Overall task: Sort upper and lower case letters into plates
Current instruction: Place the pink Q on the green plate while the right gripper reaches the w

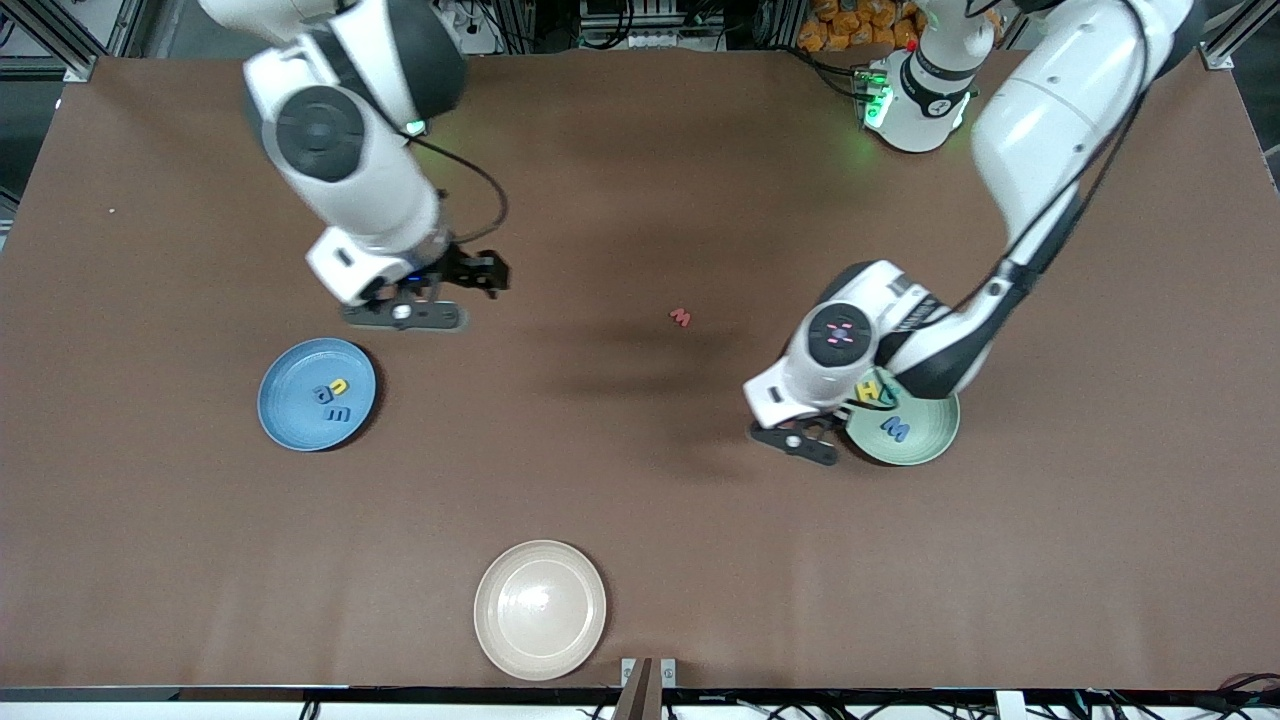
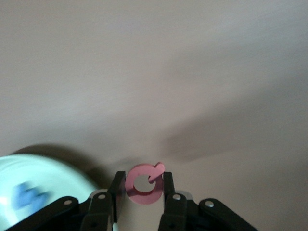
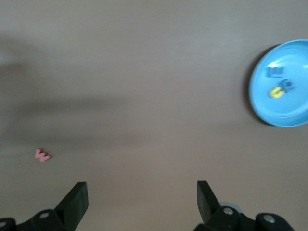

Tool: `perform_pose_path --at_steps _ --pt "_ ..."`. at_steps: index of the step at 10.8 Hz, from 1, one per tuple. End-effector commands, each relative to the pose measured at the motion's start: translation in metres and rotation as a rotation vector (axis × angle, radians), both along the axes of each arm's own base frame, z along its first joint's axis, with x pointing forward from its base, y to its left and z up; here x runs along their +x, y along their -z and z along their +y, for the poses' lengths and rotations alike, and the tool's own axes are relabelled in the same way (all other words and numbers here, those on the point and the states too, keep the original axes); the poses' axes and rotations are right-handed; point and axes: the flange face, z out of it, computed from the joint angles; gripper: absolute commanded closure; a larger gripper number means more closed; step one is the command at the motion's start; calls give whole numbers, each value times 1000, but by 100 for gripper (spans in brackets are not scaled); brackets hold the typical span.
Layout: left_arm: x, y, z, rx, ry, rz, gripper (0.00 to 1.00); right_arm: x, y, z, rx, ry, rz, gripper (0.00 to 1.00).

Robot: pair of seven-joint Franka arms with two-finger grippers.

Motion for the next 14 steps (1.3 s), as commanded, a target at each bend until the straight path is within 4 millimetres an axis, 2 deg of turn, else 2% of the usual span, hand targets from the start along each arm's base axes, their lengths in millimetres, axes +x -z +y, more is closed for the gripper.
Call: perform_pose_path --at_steps 1,2,4,5,6,8,11,12,13,14 --pt "-23 -20 104 70 91 48 87 -15 37 61 3 51 -35 0" --pt "-28 -21 139 74 112 70 87 -26 56 87 5 64 -41 0" --pt "-39 -17 187 45 60 104 87 -48 93 132 16 63 -52 0" --pt "-43 -12 198 27 42 116 87 -59 117 154 28 69 -55 0" --pt "-45 -8 201 16 37 113 86 -71 142 175 43 45 -57 0" --pt "-43 -4 199 -4 20 106 86 -80 166 202 60 -38 -88 1" --pt "-32 9 196 -65 11 69 80 -88 198 227 91 -399 -132 7" --pt "-31 19 194 -91 15 66 61 -88 208 230 106 -485 -144 8" --pt "-31 23 197 -95 9 68 26 -89 219 230 103 -570 -135 8" --pt "-31 25 201 -89 -17 70 15 -93 230 233 102 -655 -127 11"
